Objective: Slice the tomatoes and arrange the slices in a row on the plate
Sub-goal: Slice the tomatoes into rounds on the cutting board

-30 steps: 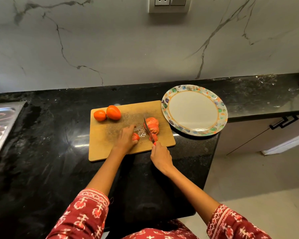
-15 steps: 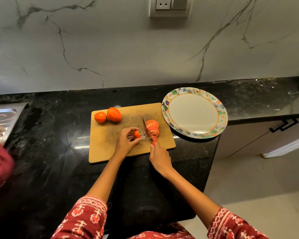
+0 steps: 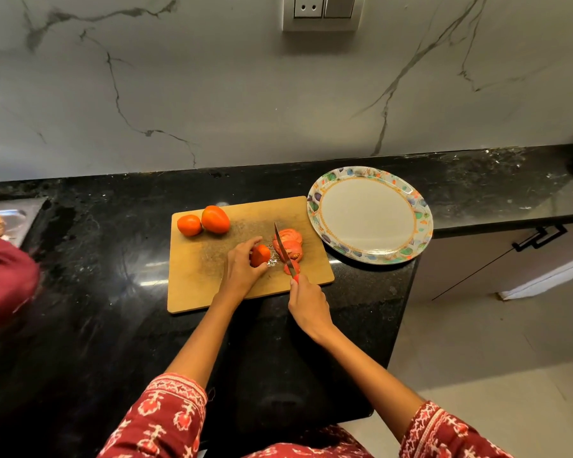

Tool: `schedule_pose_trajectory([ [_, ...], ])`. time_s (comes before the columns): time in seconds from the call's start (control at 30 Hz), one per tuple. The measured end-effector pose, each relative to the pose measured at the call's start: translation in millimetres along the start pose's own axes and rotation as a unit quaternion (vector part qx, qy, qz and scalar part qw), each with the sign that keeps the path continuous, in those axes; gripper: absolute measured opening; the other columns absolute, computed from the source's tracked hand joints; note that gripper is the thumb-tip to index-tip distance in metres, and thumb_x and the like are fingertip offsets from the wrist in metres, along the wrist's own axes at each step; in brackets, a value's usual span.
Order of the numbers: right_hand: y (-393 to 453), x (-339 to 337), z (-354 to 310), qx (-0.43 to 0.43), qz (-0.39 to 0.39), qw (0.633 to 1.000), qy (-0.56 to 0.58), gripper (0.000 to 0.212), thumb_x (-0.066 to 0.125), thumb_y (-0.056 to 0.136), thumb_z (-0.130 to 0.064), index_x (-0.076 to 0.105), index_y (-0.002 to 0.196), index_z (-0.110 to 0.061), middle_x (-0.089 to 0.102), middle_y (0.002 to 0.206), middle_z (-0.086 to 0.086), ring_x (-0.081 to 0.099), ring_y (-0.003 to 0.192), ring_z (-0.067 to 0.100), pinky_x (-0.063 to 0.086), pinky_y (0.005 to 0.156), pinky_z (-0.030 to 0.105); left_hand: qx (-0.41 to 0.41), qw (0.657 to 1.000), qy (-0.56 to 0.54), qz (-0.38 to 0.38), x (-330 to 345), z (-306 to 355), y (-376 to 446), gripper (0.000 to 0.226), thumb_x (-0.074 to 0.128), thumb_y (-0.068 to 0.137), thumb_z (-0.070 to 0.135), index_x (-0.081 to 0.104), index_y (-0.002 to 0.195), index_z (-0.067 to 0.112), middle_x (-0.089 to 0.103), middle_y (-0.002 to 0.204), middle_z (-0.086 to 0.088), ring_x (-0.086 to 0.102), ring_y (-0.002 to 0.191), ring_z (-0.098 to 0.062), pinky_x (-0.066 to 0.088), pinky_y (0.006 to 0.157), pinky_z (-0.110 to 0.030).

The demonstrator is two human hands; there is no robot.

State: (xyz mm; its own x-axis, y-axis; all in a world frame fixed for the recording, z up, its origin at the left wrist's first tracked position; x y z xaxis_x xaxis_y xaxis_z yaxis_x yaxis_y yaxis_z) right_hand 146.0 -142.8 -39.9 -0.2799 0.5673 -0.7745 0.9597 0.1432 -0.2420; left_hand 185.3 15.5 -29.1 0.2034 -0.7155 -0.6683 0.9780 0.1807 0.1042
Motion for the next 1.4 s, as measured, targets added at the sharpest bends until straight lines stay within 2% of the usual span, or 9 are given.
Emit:
schedule_pose_trajectory([
  [0.23,-3,6,-5,-0.019,-0.006,1.000,0.013,0.028,0.031,0.102,-0.027,0.050,0.109,-0.008,0.062,0.093,0.012,0.061,0.087,0.029,0.044,0.070,0.039,0.001,1.000,-0.020,0.013,-1,-1,-4,0.047,0.078,0.067,0.006,0.063,0.111,0.009,0.065,0.108,-0.009,0.061,0.095,-0.020,0.052,0.084,-0.032],
  [0.4,-4,3,-2,-0.016,0.008,1.000,-0.001,0.029,0.030,0.102,-0.028,0.049,0.109,-0.006,0.063,0.096,0.014,0.061,0.089,0.033,0.040,0.067,0.036,-0.031,0.992,-0.119,-0.002,4,-5,-8,0.053,0.073,0.071,0.000,0.054,0.118,0.016,0.061,0.107,-0.003,0.059,0.095,-0.013,0.050,0.079,-0.020],
  [0.5,-4,3,2,-0.012,0.006,1.000,-0.007,0.029,0.030,0.102,-0.027,0.049,0.110,-0.007,0.063,0.098,0.015,0.061,0.091,0.033,0.038,0.066,0.034,-0.022,0.994,-0.107,-0.003,3,-5,-12,0.044,0.070,0.071,-0.004,0.058,0.108,0.016,0.060,0.107,-0.004,0.059,0.098,-0.016,0.052,0.079,-0.019],
  [0.73,-3,6,1,-0.006,0.004,1.000,0.011,0.030,0.030,0.102,-0.027,0.050,0.112,-0.007,0.063,0.100,0.015,0.061,0.094,0.033,0.042,0.070,0.037,-0.088,0.994,0.067,-0.015,-6,4,-10,0.056,0.073,0.077,0.035,0.048,0.120,0.010,0.064,0.092,-0.011,0.061,0.086,-0.023,0.045,0.070,-0.030],
  [0.9,4,4,-8,-0.004,0.014,0.999,0.038,0.032,0.031,0.102,-0.026,0.048,0.122,-0.007,0.063,0.104,0.017,0.059,0.098,0.037,0.045,0.078,0.041,-0.105,0.982,0.146,-0.064,-1,11,-6,0.063,0.067,0.079,0.046,0.048,0.124,0.006,0.060,0.115,-0.018,0.056,0.107,-0.032,0.045,0.083,-0.036],
  [1.03,7,0,-5,0.001,0.022,0.998,0.052,0.032,0.032,0.101,-0.026,0.049,0.119,-0.006,0.063,0.103,0.017,0.060,0.097,0.037,0.047,0.078,0.042,-0.096,0.965,0.129,-0.209,10,-9,-12,0.102,0.086,0.053,0.045,0.034,0.137,0.018,0.044,0.134,-0.012,0.039,0.126,-0.029,0.036,0.102,-0.040],
  [1.1,8,-1,1,0.011,0.024,0.999,0.047,0.031,0.032,0.101,-0.026,0.050,0.115,-0.005,0.063,0.104,0.017,0.059,0.098,0.037,0.044,0.076,0.040,-0.060,0.953,0.145,-0.258,13,-16,-18,0.103,0.088,0.052,0.039,0.033,0.139,0.024,0.038,0.136,-0.009,0.032,0.128,-0.028,0.031,0.105,-0.039],
  [1.27,9,2,9,0.016,0.019,0.999,0.046,0.031,0.032,0.101,-0.026,0.051,0.113,-0.004,0.062,0.104,0.016,0.059,0.097,0.036,0.045,0.075,0.040,0.012,0.971,0.092,-0.220,15,-8,-23,0.076,0.085,0.061,0.028,0.049,0.128,0.026,0.043,0.129,-0.004,0.038,0.123,-0.022,0.034,0.104,-0.035],
  [1.4,11,0,8,0.018,0.023,0.999,0.043,0.032,0.032,0.101,-0.026,0.051,0.114,-0.004,0.062,0.106,0.017,0.058,0.098,0.037,0.042,0.074,0.039,0.029,0.963,0.119,-0.238,28,0,-13,0.085,0.085,0.061,0.032,0.043,0.134,0.023,0.043,0.133,-0.007,0.039,0.125,-0.025,0.035,0.104,-0.040],
])
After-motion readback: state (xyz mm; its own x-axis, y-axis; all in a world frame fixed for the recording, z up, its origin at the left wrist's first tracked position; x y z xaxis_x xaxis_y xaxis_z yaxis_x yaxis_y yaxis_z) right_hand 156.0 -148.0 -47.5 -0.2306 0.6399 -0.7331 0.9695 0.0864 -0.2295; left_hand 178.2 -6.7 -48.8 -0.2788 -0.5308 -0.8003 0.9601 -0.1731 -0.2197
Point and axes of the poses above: each hand's wrist, its own y-axis towards the middle knuckle, its own x-axis out of the palm, z = x × y, the point moved 8 cm from there along y, towards the middle knuckle
